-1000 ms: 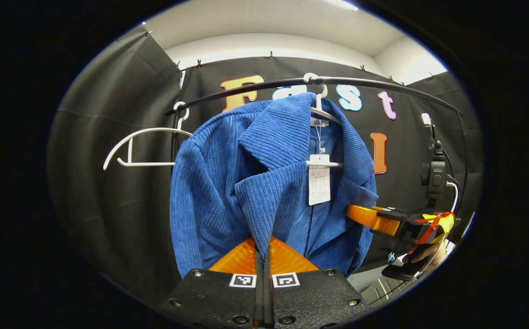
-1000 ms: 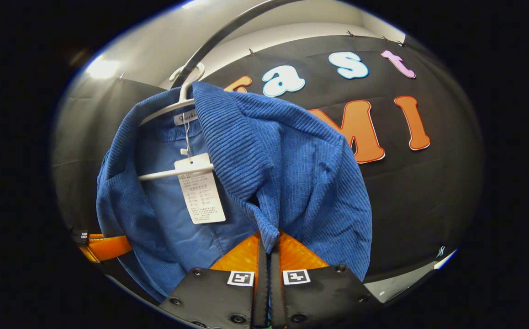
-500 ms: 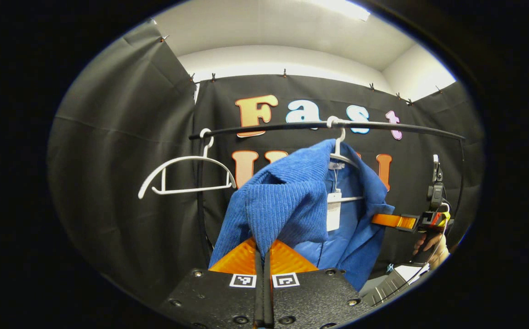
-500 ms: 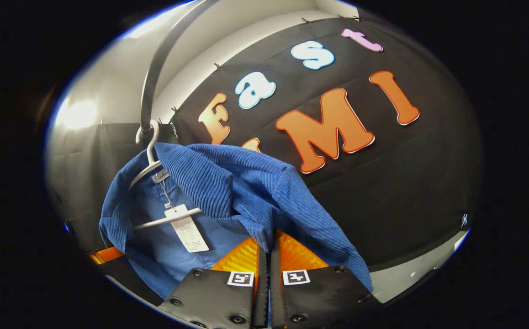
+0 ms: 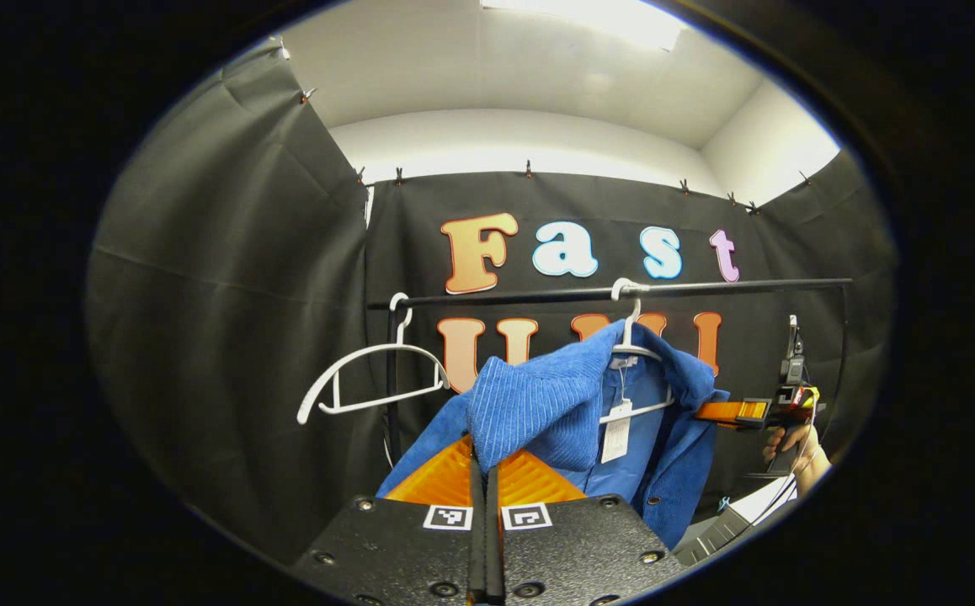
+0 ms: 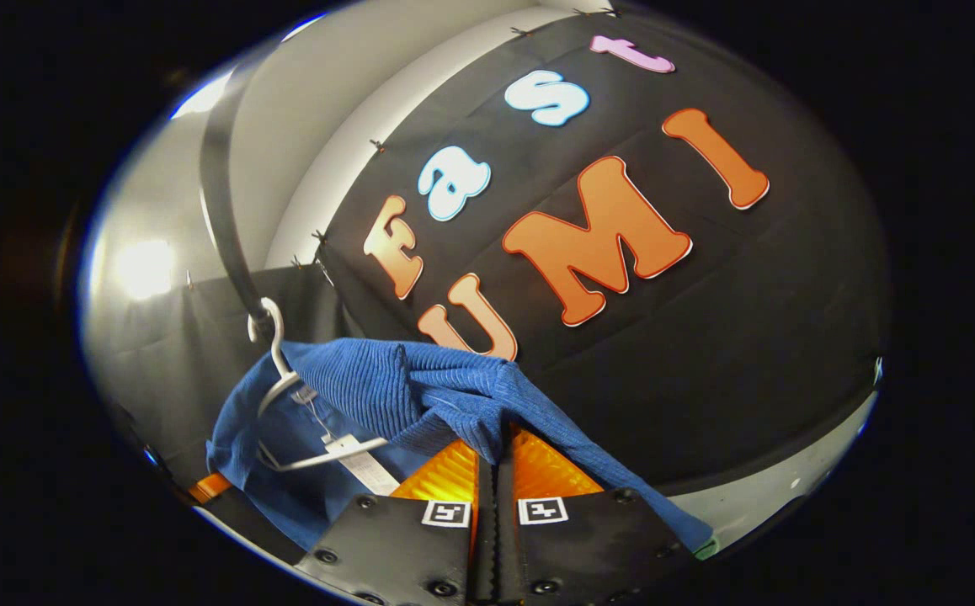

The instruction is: Grasp the clothes on the hanger with both hands and then place them into the laundry hamper below.

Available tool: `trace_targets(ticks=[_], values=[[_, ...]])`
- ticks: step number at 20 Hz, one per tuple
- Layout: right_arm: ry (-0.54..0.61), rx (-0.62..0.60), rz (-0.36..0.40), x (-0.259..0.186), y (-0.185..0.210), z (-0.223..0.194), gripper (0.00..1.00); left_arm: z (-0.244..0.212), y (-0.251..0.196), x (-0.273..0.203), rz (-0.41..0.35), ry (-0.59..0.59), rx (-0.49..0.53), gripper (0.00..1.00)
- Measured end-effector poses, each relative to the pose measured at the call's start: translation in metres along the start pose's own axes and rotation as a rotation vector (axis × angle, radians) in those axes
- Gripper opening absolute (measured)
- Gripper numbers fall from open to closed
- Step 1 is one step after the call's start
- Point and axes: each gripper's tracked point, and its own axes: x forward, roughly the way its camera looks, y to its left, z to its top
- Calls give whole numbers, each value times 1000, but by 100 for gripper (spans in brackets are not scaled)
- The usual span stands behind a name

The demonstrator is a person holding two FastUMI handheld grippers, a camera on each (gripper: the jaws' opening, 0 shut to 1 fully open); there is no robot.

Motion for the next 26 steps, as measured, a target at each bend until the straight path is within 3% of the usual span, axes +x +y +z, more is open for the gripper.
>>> trace_targets(ticks=[1,8,14,21,26], values=[[-5,21,7,4,0,7,4,8,3,1,8,-11,11,0],[-32,56,43,8,8,60,7,40,43,26,102,-30,59,0],[-52,62,42,13,6,87,7,40,64,58,144,-12,49,0],[-94,-2,-29,44,-20,113,7,2,76,101,157,73,96,0],[-91,-40,-90,51,-51,106,7,-48,65,118,96,125,48,0]])
